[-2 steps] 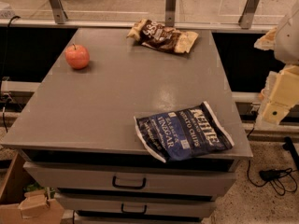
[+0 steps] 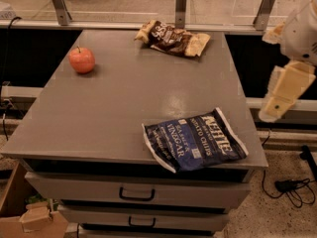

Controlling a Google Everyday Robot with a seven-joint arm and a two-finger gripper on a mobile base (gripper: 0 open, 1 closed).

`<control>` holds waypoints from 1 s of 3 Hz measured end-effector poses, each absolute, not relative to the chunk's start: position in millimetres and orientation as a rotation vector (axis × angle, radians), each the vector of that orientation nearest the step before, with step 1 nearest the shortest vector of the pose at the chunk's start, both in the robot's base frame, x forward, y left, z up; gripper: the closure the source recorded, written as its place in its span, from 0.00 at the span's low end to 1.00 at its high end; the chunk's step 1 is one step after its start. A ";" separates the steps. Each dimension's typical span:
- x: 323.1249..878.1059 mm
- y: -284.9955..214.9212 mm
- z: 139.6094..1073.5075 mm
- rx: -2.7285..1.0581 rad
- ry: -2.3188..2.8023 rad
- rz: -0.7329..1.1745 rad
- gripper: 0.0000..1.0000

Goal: Move brown chip bag near blue chip bag

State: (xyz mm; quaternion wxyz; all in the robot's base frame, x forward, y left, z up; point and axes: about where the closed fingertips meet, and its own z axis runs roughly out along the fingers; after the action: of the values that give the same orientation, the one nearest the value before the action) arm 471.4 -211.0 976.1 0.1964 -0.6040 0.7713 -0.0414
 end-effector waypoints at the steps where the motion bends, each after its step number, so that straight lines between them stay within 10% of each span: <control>1: 545.0 -195.8 976.1 -1.620 2.043 -0.102 0.00; 3: 623.6 -167.6 979.6 -1.534 1.924 -0.035 0.00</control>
Offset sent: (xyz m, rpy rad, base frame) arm 0.2363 0.0753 0.0106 0.3592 -0.2906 0.0646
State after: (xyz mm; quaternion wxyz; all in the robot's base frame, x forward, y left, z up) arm 623.6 -167.6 979.6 0.3337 -0.5876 0.7370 -0.0136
